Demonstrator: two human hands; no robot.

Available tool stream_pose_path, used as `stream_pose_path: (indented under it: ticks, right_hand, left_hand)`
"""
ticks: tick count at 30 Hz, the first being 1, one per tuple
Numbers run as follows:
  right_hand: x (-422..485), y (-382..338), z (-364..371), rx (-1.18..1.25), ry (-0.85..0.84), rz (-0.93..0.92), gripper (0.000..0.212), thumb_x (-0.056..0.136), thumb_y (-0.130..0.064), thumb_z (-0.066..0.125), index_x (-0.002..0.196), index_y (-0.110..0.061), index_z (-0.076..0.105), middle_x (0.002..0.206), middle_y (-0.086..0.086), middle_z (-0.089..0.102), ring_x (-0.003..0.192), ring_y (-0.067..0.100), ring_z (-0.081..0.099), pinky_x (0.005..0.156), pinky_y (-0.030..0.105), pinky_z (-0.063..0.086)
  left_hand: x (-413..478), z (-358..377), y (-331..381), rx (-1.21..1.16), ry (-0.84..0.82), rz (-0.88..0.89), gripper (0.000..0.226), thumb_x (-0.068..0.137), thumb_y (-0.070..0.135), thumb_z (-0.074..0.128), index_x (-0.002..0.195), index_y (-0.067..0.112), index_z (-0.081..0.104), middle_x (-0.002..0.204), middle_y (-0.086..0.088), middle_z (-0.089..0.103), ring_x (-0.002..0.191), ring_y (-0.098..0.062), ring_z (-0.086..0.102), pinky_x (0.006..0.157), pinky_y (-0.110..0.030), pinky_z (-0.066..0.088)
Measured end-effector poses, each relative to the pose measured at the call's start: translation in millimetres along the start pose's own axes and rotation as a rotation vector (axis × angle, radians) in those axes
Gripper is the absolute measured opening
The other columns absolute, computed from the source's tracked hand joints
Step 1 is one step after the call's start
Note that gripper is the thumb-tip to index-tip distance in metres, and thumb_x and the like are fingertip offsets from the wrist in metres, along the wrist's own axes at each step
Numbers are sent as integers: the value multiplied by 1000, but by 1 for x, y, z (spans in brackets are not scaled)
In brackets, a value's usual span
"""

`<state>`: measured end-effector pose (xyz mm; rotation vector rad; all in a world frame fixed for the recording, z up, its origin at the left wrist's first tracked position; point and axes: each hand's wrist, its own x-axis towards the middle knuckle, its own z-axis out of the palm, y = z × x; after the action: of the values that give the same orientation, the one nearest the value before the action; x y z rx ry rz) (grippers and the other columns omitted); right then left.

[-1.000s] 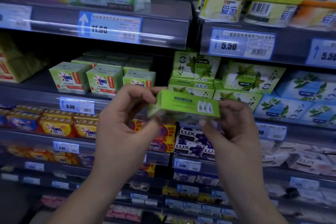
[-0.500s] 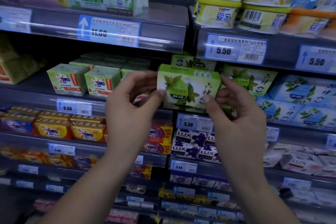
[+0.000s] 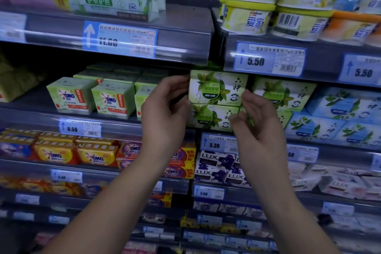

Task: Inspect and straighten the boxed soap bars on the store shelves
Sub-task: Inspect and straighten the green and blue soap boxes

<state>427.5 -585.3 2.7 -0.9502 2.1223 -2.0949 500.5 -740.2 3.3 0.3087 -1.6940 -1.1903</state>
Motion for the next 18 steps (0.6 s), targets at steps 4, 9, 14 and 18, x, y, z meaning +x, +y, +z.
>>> stream_pose_path:
  ticks: [4, 9, 14, 18]
  right_hand:
    - [0, 7, -2, 6, -14, -52, 36, 101, -15, 64, 133, -29, 54, 150, -18, 52, 120, -27, 49, 89, -3, 40]
    - [-2, 12, -11, 44, -20, -85, 32, 101, -9, 63, 125, -29, 58, 144, -21, 58, 131, -11, 52, 97, 6, 47]
    - [-11, 1, -3, 18, 87, -254, 31, 94, -15, 61, 106, -43, 59, 119, -9, 70, 108, 4, 68, 82, 10, 50]
    - [-16, 2, 26, -72, -199, -144, 18, 99, -31, 61, 107, -46, 59, 115, -22, 66, 105, -2, 66, 76, 12, 52]
  left_hand:
    - [3, 1, -4, 13, -7, -3, 38, 94, -13, 64, 123, 11, 65, 118, 5, 74, 114, -1, 69, 101, -30, 58]
    - [1, 1, -2, 45, -7, -9, 33, 95, -12, 63, 120, 9, 65, 115, 6, 73, 113, 2, 68, 98, -19, 55]
    - [-23, -19, -3, 204, 97, 52, 25, 98, 8, 63, 120, 18, 68, 117, 5, 70, 114, -10, 67, 89, -24, 57]
    - [-41, -49, -17, 287, 277, -78, 26, 99, 9, 61, 123, 19, 62, 119, 3, 66, 114, -10, 64, 90, -25, 56]
